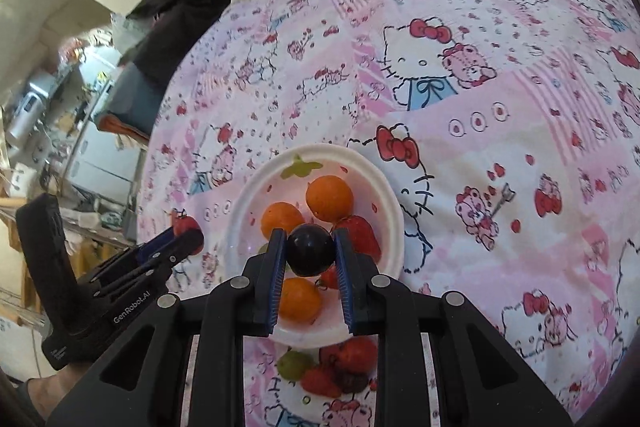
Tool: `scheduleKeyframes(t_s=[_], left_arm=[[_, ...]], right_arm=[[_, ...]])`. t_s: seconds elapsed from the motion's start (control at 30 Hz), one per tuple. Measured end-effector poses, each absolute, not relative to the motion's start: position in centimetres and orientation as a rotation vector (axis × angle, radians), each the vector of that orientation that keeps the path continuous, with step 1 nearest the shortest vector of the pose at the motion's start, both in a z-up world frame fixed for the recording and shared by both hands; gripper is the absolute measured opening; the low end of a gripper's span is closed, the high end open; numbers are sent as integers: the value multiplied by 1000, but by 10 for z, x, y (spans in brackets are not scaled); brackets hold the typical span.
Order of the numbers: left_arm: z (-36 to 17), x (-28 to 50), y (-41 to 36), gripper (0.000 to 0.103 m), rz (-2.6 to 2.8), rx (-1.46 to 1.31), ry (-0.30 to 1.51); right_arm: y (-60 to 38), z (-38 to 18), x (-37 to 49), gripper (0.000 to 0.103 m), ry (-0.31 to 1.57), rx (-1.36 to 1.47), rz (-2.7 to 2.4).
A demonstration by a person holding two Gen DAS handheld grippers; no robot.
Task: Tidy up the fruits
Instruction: 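Carry the red tomato and dark plum over the white plate with both tools, then open both tools to release the dark plum and red tomato onto the plate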
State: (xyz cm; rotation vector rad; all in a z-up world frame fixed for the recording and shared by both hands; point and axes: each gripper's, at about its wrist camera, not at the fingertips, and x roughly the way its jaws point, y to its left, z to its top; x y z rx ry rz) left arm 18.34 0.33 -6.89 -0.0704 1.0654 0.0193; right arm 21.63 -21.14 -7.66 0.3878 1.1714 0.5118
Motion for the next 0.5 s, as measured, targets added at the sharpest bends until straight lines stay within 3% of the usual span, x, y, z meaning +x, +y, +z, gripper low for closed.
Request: scheduleKeyframes(t_s=[0.5], left_arm=[[-90, 183, -3, 24, 23, -44, 1093]], right_arm=[[-190, -101, 216, 26, 1238, 356, 527]])
